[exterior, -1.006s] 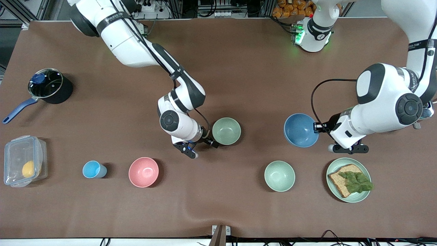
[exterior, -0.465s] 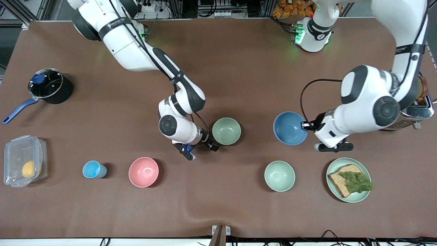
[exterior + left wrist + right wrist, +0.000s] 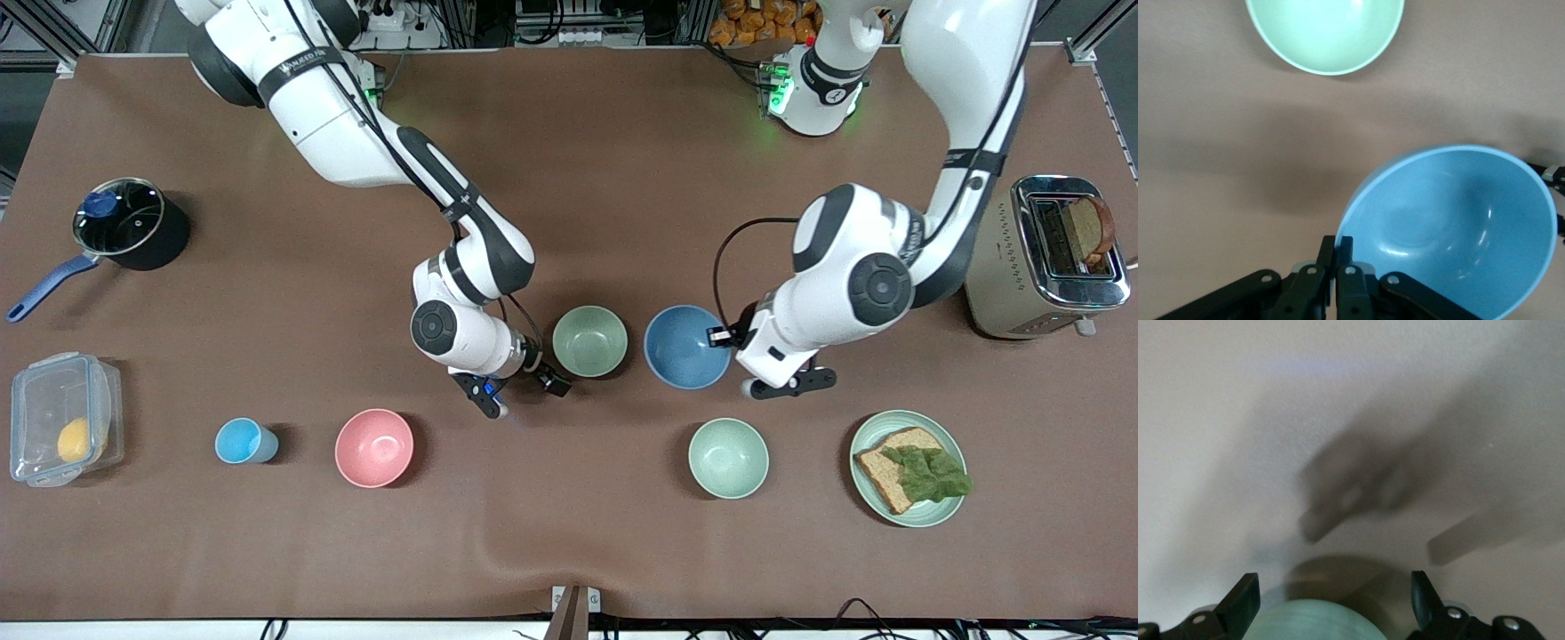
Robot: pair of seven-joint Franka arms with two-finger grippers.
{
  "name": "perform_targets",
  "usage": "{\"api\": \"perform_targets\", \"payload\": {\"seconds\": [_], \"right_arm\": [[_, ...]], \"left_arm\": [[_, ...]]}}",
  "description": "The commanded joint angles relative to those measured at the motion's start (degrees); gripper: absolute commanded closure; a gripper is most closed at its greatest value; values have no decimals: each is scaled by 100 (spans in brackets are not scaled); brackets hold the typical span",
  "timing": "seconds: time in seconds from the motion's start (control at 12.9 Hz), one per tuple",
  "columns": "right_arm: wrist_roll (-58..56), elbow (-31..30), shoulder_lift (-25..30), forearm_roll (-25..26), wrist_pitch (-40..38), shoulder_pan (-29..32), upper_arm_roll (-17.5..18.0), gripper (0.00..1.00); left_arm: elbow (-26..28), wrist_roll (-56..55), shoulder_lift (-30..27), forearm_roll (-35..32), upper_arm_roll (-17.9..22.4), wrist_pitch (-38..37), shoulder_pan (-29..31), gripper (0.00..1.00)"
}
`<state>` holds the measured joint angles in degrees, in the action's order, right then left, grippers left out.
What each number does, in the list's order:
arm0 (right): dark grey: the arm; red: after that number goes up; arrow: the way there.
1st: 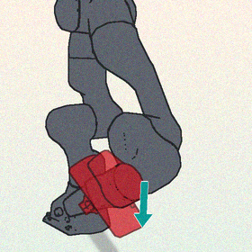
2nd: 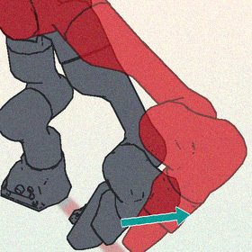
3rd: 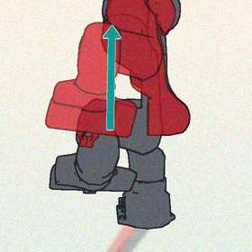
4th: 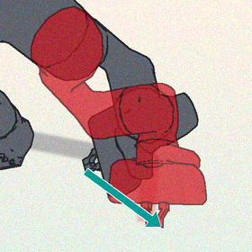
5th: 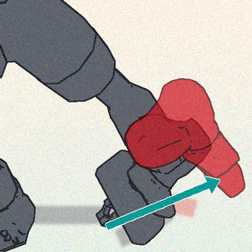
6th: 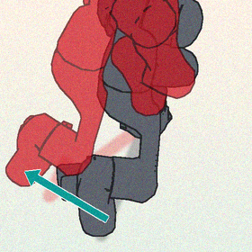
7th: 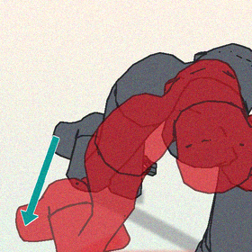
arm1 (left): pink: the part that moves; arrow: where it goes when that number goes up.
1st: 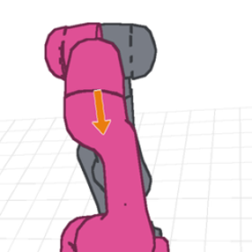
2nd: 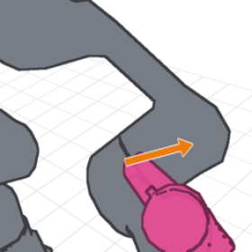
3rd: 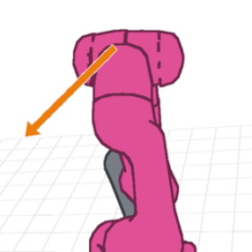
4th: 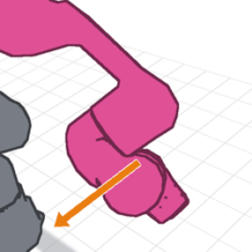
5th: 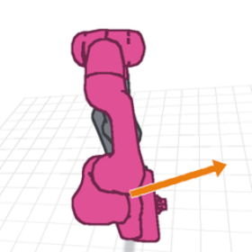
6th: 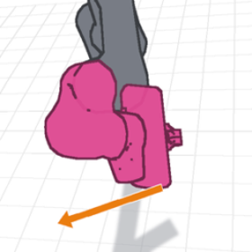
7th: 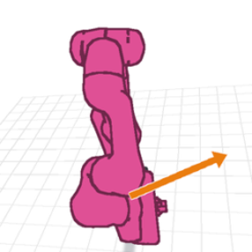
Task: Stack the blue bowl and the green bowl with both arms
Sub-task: 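Move the blue bowl over the green bowl with the left gripper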
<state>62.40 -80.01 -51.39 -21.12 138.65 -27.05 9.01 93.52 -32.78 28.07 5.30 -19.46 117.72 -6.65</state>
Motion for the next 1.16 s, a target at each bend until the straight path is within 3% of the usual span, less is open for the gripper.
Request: {"api": "perform_targets", "payload": {"seconds": [0.0,0.46,1.08], "right_arm": [[53,126,-125,-182,74,51,39,0],[62,126,-143,-332,83,33,30,0],[10,117,-143,-314,83,68,22,0]], "left_arm": [[-62,-656,268,112,30,531,-353,100],[-71,-1458,603,77,30,1059,-838,100],[-62,-1757,796,50,47,1227,-1181,100]]}}
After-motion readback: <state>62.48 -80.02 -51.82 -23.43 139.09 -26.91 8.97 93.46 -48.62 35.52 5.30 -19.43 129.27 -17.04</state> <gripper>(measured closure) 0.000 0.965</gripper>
